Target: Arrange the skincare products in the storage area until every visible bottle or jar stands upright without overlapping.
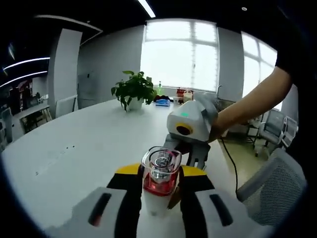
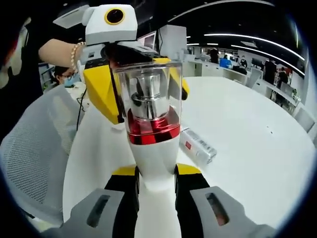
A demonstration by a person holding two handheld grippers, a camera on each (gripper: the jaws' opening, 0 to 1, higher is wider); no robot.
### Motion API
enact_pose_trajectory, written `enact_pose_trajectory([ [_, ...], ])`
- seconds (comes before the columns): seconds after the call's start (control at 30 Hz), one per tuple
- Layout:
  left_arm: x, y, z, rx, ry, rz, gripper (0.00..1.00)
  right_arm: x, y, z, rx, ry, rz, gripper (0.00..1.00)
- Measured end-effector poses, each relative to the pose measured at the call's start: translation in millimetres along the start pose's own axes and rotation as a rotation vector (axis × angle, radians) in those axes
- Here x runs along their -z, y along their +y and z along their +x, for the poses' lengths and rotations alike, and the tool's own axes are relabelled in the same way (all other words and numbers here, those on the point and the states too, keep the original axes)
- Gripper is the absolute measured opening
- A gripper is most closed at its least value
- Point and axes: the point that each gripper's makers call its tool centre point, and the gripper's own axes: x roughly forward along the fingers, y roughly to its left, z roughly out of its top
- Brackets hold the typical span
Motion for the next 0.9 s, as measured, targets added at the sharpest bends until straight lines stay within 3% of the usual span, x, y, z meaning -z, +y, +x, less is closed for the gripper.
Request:
enact_pose_trajectory([
  [0.53, -4.7, 1.8, 3.8, -0.015, -0.002, -0.019, 0.24, 2.0, -9.5, 0.6, 0.006, 0.001, 0.028, 0.27],
  [0.9, -2.6, -3.7, 4.6, -0.029, 0.003, -0.055, 0.3, 4.2, -11.9, 2.2, 0.076, 0.038, 0.059, 0.27],
])
